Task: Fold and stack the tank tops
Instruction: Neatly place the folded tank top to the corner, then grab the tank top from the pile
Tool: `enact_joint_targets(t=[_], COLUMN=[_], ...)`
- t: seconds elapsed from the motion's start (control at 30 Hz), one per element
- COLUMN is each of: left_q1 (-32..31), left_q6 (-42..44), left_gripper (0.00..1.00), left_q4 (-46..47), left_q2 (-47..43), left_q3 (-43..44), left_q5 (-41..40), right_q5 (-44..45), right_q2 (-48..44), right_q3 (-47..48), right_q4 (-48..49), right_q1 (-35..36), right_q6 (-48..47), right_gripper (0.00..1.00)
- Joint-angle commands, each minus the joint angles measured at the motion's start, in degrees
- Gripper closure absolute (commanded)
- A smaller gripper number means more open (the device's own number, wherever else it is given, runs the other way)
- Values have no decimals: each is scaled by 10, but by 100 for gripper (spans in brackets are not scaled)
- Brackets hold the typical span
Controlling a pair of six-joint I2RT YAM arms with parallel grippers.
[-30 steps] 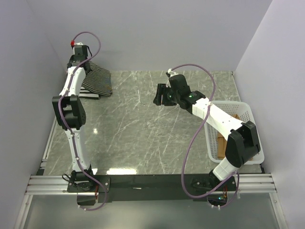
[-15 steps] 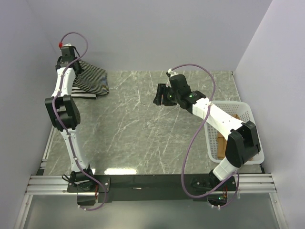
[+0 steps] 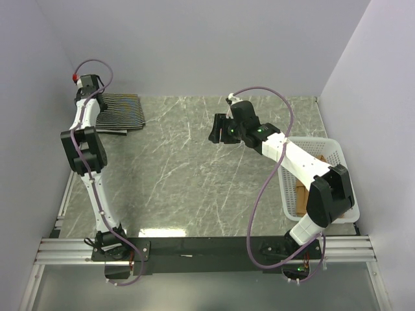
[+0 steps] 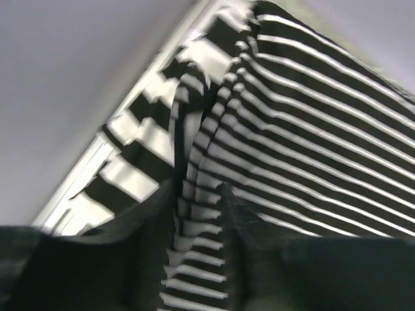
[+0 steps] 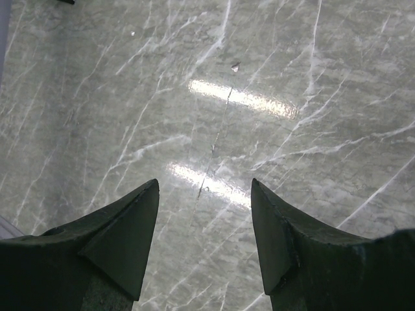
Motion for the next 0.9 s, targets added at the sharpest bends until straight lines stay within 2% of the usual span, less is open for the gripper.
enact_joint_targets(t=[0.0,0.1,0.23,0.33,0.47,0.5,0.6,0.67,0.7,0.87], left_q1=[-2,-4,-8,-18,-44,-48,-85,-132,-154,-307], left_q6=[-31,-52,-90,-114,-143,-152,-176,-174,-176,-161], left_gripper=[56,31,20,11,9,9,8,8,8,2], left_q4=[42,39,57,81,92,102,119,136,131,137], left_q2=[-29,-57,-150,-230,-328,-350,-437,-504,-525,-641], left_q3=[-8,-16,-78,-153,-260,-280,-362,-418,-432,-520], left_q5=[-87,-122,-110,-68,-45,-4,43,65,62,103], right_q5=[-2,21,64,108,134,145,205,243,290,367], right_q2=[-2,-2,-18,-44,-98,-109,-150,-179,-190,-272], right_q3=[-6,3,2,-11,-44,-51,-65,-76,-82,-162], right_q4=[26,16,-2,-20,-34,-39,-90,-135,-147,-186], right_q1=[-5,-5,-6,-12,-50,-58,-96,-110,-122,-179], right_q6=[-8,-7,2,15,48,64,94,108,123,181], right_gripper=[34,34,33,31,30,30,30,30,26,15])
